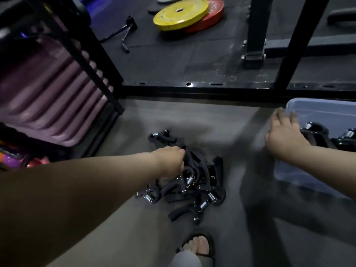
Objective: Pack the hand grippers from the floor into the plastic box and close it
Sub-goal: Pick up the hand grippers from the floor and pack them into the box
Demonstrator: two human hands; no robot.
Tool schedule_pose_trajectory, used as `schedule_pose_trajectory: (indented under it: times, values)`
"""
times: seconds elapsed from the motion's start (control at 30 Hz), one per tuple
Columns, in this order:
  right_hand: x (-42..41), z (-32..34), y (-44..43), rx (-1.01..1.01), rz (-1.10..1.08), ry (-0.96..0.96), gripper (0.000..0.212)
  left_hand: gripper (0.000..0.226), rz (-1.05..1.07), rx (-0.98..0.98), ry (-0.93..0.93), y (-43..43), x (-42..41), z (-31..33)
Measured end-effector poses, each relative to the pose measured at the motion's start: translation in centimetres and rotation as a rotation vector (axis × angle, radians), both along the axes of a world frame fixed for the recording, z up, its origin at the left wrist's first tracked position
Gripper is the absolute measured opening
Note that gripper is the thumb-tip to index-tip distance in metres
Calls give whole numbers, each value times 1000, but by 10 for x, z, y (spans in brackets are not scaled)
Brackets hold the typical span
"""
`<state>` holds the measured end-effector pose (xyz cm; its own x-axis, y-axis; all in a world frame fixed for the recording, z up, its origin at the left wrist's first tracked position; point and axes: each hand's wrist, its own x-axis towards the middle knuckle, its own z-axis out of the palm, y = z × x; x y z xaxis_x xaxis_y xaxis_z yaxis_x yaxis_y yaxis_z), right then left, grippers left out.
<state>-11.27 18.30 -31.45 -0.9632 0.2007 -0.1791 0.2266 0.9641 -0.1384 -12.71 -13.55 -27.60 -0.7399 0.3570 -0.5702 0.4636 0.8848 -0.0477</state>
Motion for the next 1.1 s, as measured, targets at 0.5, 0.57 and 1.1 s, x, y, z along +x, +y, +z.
schedule_pose_trajectory:
  times: [0.5, 0.57, 1.1]
  values:
    - [7, 18, -9, -28, -13, -40, 60, 63, 155, 19, -39, 28, 35, -67]
    - [3, 13, -4, -185, -81, 20, 66, 68, 140, -7, -41, 32, 31, -70]
    - [15, -1, -17, -289, 37, 112, 65, 62, -128, -58, 81, 20, 15, -91]
